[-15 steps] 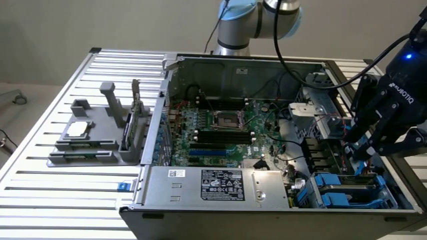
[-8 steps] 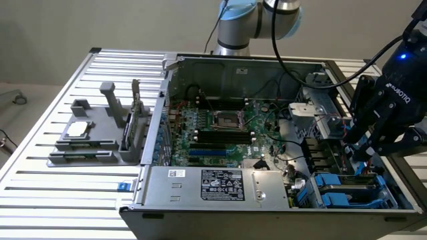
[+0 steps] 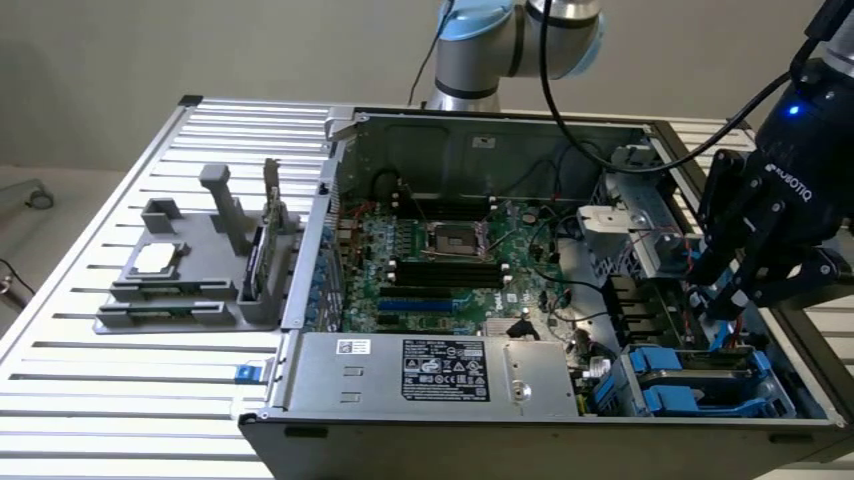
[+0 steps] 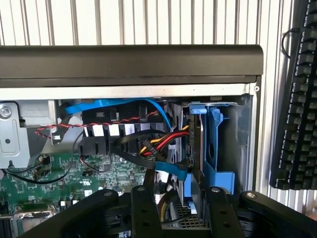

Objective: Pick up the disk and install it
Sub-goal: 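Insert the second disk wire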

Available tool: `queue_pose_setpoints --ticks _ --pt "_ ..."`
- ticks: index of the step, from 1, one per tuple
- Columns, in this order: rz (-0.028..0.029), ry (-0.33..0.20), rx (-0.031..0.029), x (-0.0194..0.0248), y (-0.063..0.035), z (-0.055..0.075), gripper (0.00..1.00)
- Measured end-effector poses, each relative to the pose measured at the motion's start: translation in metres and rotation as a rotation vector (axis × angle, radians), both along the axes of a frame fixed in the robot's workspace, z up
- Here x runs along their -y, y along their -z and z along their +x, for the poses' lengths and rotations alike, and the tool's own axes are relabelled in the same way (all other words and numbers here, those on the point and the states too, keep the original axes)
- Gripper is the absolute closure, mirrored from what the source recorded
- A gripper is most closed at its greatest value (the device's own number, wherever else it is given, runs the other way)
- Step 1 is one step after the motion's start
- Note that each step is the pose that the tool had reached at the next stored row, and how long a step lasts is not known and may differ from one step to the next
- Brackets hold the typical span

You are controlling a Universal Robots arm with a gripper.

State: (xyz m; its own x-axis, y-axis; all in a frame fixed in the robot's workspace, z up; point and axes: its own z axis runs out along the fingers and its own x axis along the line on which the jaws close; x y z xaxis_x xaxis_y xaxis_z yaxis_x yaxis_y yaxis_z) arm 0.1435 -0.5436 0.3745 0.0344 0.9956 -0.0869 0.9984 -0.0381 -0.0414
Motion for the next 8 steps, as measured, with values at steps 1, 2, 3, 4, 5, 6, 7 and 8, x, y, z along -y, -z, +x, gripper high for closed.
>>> queue_pose_setpoints --ticks 1,2,3,4,5,6,7,8 --pt "-0.0031 0.000 0.0029 -0.0009 0.0002 -0.0003 0.58" --pt "-0.0065 0.000 0.0056 -0.0016 0.0005 -0.0006 0.58" --pt "-0.0098 0.000 0.0081 -0.0024 0.0007 -0.0010 0.58" --pt "-0.0131 0.000 0.0100 -0.0029 0.0009 -0.0014 0.58" --pt "-0.0155 0.000 0.0116 -0.0033 0.0012 -0.0017 0.58" --pt "-0.0177 0.000 0.0126 -0.0035 0.0015 -0.0018 0.58" --pt "-0.0199 0.000 0.0130 -0.0037 0.0016 -0.0019 0.58" --pt "-0.0215 0.000 0.0134 -0.0037 0.0018 -0.0019 0.58"
